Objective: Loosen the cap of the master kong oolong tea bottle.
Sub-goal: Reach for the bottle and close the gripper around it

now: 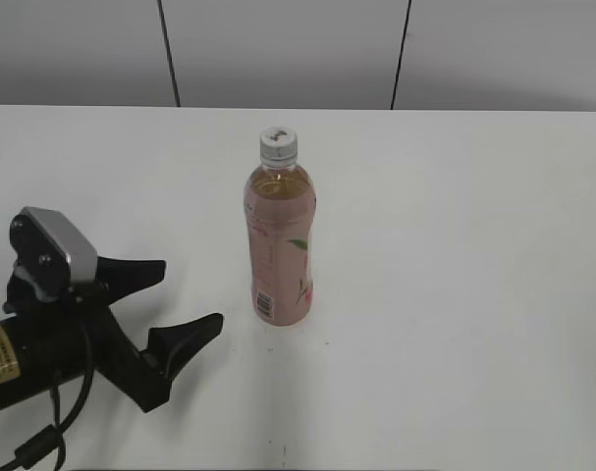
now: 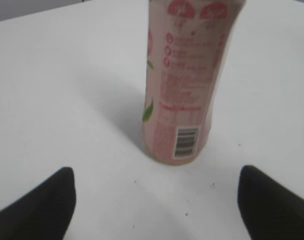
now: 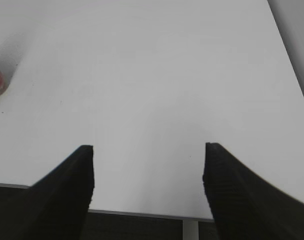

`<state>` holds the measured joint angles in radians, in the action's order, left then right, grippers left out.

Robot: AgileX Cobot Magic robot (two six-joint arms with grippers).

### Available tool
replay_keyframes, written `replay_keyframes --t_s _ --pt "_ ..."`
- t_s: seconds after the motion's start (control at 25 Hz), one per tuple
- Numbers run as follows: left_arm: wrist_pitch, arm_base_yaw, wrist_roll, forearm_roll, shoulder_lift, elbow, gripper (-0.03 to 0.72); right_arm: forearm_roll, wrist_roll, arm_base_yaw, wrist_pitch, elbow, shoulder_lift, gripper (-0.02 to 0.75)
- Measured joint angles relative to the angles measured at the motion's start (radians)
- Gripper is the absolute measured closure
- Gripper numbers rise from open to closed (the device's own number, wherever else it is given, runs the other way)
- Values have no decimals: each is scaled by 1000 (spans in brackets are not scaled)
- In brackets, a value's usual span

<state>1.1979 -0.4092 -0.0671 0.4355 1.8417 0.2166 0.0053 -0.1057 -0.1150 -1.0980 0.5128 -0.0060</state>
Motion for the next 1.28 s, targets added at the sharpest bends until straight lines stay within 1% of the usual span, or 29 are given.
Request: replay_keyframes --t_s 0.32,0.52,0.68,1.0,1.16,1.28 --pt "10 0 -22 120 47 138 101 -5 0 0 0 0 0 223" --pt "10 0 -61 139 78 216 101 -5 0 0 0 0 0 223" --pt "11 0 -106 181 118 280 101 -5 0 0 0 0 0 223" --pt "11 -5 -125 208 193 363 101 -5 0 0 0 0 0 223" --pt "11 -43 -140 207 224 419 101 -5 0 0 0 0 0 223" --pt "11 -71 -143 184 234 450 101 0 0 0 0 0 0 223"
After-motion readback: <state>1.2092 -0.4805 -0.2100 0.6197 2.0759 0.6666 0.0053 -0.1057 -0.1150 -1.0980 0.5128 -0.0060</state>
